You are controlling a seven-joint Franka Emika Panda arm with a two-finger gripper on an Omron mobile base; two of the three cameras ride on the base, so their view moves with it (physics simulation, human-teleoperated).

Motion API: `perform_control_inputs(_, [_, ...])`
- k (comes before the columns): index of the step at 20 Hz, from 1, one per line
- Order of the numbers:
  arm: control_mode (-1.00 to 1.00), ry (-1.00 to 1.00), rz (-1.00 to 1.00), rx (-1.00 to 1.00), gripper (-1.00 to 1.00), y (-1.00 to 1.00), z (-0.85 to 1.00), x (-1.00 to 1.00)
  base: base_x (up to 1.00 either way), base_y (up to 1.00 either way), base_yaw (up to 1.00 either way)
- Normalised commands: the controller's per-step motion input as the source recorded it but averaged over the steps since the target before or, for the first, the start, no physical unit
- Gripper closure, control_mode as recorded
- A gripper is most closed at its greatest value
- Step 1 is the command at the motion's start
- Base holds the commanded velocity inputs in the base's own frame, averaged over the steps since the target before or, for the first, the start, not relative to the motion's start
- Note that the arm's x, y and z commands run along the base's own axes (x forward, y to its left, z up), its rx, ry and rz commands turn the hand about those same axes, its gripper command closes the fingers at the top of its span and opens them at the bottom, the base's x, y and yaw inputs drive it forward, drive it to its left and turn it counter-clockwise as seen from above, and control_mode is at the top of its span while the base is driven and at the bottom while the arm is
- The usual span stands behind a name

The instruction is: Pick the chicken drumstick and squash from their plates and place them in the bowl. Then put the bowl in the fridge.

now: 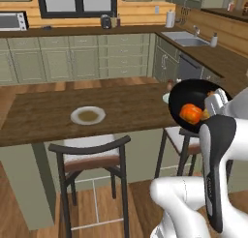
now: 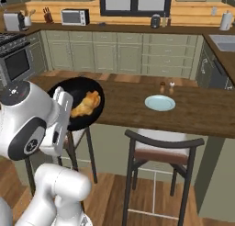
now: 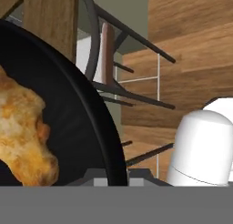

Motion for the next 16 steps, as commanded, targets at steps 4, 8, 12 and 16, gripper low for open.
perform_control_inputs(4, [1.0,0.0,0.0,0.0,1.0,0.0,0.0,0.0,-0.99,1.0,0.09])
perform_control_inputs(8, [1.0,0.0,0.0,0.0,1.0,0.0,0.0,0.0,-0.48,1.0,0.18])
perform_control_inputs(12, [1.0,0.0,0.0,0.0,1.0,0.0,0.0,0.0,-0.03,1.0,0.3])
perform_control_inputs(16, [1.0,0.0,0.0,0.0,1.0,0.0,0.0,0.0,0.29,1.0,0.23])
